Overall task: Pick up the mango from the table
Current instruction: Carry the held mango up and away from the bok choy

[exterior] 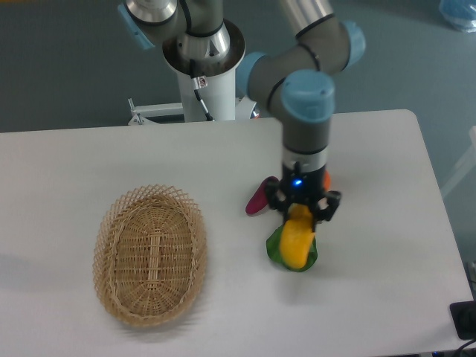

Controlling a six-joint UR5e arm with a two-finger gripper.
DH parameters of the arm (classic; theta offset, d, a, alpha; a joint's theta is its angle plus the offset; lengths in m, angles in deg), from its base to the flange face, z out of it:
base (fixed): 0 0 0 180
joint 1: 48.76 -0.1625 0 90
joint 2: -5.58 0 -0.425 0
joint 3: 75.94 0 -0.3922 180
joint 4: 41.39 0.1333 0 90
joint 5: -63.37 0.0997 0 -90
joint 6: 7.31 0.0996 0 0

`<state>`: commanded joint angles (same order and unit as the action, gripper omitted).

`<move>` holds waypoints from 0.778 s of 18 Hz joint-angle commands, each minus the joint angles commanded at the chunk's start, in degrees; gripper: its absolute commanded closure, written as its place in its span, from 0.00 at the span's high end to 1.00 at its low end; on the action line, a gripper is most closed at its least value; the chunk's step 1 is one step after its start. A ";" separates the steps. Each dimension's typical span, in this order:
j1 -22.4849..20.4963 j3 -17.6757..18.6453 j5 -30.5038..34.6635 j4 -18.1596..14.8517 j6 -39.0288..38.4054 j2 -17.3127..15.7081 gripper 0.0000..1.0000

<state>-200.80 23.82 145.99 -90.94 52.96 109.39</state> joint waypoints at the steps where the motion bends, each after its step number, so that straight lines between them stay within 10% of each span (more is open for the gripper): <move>1: -1.06 -0.27 0.00 -1.23 2.55 -0.09 0.52; 14: -3.44 -0.97 0.00 -2.65 6.18 -0.10 0.52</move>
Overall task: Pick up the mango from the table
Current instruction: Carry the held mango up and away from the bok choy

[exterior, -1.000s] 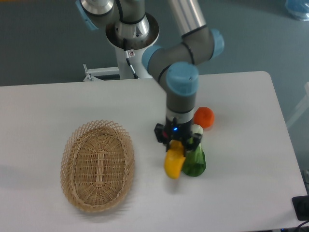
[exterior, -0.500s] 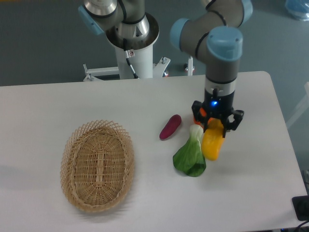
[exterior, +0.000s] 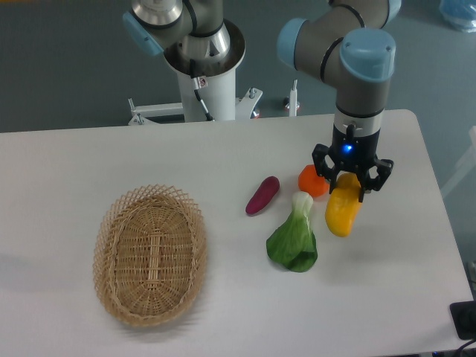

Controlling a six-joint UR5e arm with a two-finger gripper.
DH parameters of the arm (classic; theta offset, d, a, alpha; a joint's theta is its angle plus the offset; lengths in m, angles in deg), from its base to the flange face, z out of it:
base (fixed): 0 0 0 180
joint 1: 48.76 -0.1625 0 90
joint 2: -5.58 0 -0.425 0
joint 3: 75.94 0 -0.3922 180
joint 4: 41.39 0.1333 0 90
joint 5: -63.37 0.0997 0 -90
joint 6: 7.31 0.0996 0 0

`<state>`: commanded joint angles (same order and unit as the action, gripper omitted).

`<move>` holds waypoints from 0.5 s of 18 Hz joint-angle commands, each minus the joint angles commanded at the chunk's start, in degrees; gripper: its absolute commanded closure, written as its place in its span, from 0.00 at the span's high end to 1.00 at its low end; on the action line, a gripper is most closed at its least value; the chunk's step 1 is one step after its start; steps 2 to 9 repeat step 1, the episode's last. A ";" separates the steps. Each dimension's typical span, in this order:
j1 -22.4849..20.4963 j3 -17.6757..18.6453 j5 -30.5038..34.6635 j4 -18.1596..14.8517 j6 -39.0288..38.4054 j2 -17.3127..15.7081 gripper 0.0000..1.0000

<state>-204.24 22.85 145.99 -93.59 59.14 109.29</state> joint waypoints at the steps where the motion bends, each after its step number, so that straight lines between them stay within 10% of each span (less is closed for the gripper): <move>1: 0.00 0.09 0.00 0.00 0.00 0.00 0.52; 9: 0.00 0.09 0.00 0.00 0.00 0.00 0.52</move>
